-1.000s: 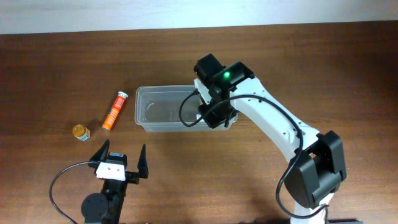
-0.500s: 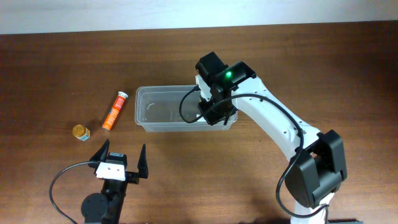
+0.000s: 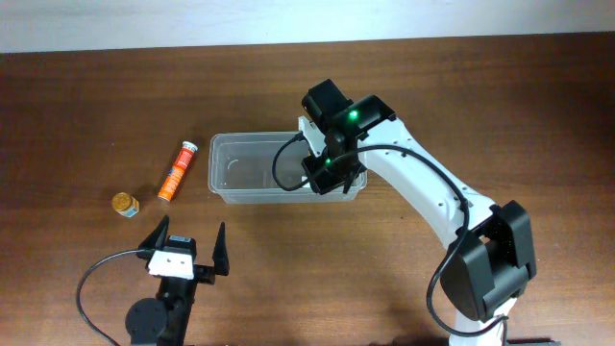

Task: Pack container
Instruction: 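Carry the medicine box into the container and lower it flat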

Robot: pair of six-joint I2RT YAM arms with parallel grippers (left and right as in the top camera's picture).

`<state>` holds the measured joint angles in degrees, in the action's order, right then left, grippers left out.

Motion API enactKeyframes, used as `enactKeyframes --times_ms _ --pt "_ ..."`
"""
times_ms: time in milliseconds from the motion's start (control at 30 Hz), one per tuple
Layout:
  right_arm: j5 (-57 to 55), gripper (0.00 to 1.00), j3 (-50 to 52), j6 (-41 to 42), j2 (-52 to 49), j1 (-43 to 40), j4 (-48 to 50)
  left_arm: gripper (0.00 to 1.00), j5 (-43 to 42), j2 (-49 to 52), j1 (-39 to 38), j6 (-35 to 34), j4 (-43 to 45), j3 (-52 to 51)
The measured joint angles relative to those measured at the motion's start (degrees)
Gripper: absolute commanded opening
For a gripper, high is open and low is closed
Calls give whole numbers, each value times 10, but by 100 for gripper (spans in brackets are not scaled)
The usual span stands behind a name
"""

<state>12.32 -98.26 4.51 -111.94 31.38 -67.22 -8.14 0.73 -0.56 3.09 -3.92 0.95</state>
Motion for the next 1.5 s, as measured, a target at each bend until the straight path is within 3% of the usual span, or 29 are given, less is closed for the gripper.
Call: enactKeyframes --times_ms 1033,1333,1500 --pt "52 36 0 0 0 59 116 99 0 0 0 0 0 0" --pt "53 31 0 -12 0 60 108 99 0 0 0 0 0 0" --pt "42 35 -44 -28 -2 59 37 99 0 0 0 0 0 0"
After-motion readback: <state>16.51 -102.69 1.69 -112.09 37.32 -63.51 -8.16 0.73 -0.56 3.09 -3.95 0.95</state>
